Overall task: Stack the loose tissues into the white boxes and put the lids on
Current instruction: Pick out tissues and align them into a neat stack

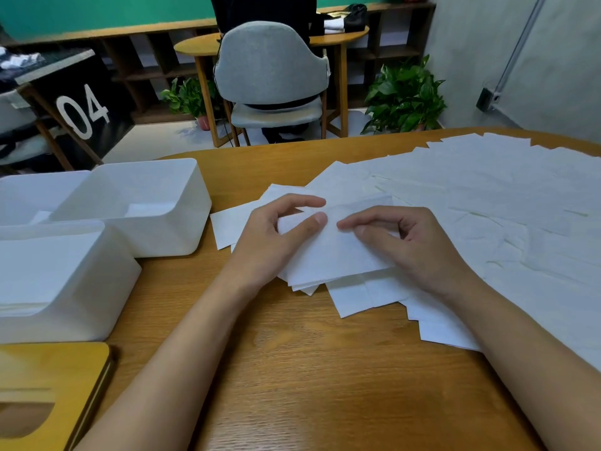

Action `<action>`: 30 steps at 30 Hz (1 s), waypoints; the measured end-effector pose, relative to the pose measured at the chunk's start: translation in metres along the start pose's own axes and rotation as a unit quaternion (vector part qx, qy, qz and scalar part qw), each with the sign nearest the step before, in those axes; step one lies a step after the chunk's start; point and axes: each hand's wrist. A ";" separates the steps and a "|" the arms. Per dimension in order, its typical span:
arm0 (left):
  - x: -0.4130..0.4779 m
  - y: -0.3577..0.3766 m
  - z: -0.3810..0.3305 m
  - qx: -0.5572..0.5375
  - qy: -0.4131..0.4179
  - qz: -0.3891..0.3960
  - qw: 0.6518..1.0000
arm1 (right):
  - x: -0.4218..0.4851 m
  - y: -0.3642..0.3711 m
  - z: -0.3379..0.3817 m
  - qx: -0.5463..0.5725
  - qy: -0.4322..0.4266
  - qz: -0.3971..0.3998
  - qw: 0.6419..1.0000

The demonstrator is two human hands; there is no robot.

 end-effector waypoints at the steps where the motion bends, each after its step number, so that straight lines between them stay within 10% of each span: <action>1: 0.000 0.001 0.001 -0.007 0.012 -0.011 1.000 | 0.001 -0.002 -0.002 -0.010 0.002 0.000 1.000; 7: -0.005 0.012 0.012 0.113 0.147 -0.066 0.980 | 0.007 -0.019 -0.018 -0.056 0.041 -0.147 0.987; 13: -0.013 0.033 0.024 0.220 0.185 0.141 0.947 | 0.009 -0.027 -0.023 -0.061 0.079 -0.193 0.976; 19: -0.015 0.045 0.027 0.272 0.224 0.176 0.919 | 0.010 -0.025 -0.020 -0.077 0.076 -0.185 0.977; 30: -0.015 0.039 0.016 0.051 0.148 0.036 0.987 | 0.008 -0.025 -0.009 -0.007 0.051 -0.092 0.994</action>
Point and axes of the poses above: each hand's wrist, its own x-axis towards the middle knuckle, its own y-axis out of the palm, z = x × y, and after that the axes turned 12 degrees about -x, right-handed
